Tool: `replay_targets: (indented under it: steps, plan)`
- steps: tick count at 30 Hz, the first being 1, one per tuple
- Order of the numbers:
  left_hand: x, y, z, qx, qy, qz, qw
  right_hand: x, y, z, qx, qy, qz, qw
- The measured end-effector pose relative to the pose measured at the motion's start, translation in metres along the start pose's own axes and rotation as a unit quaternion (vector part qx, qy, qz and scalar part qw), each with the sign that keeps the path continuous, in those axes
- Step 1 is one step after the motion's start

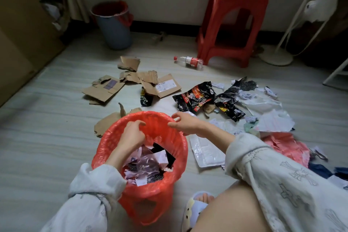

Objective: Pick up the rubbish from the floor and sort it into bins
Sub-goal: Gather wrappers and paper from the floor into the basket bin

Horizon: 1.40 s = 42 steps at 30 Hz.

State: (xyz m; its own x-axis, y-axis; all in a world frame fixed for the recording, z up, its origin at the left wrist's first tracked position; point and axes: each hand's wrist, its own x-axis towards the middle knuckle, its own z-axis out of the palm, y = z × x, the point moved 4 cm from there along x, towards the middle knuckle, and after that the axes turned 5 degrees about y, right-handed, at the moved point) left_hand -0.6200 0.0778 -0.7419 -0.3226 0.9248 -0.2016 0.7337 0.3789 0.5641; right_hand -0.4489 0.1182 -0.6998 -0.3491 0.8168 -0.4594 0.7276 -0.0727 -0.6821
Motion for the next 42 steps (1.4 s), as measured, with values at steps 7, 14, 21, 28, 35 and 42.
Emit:
replay_targets:
  steps: [7,14,21,28,35,42]
  plan:
    - [-0.013,0.138,0.042,-0.049,-0.003,0.211,0.976,-0.044,0.067,-0.074,0.031,0.097,0.034,0.994]
    - [-0.022,0.174,0.187,0.035,-0.152,0.262,0.952,-0.052,0.216,-0.086,0.012,0.142,0.16,0.977]
    - [-0.005,0.119,0.325,0.216,-0.28,0.238,0.904,-0.017,0.347,-0.037,0.142,0.144,0.309,0.929]
    - [0.011,0.09,0.38,0.327,-0.273,0.294,0.855,0.026,0.432,-0.008,0.366,0.248,0.417,0.794]
    - [0.015,0.094,0.38,0.315,-0.264,0.297,0.862,0.046,0.435,-0.016,0.473,0.349,0.427,0.687]
    - [0.033,0.123,0.357,0.233,-0.271,0.191,0.914,0.018,0.416,-0.018,0.407,0.353,0.403,0.739]
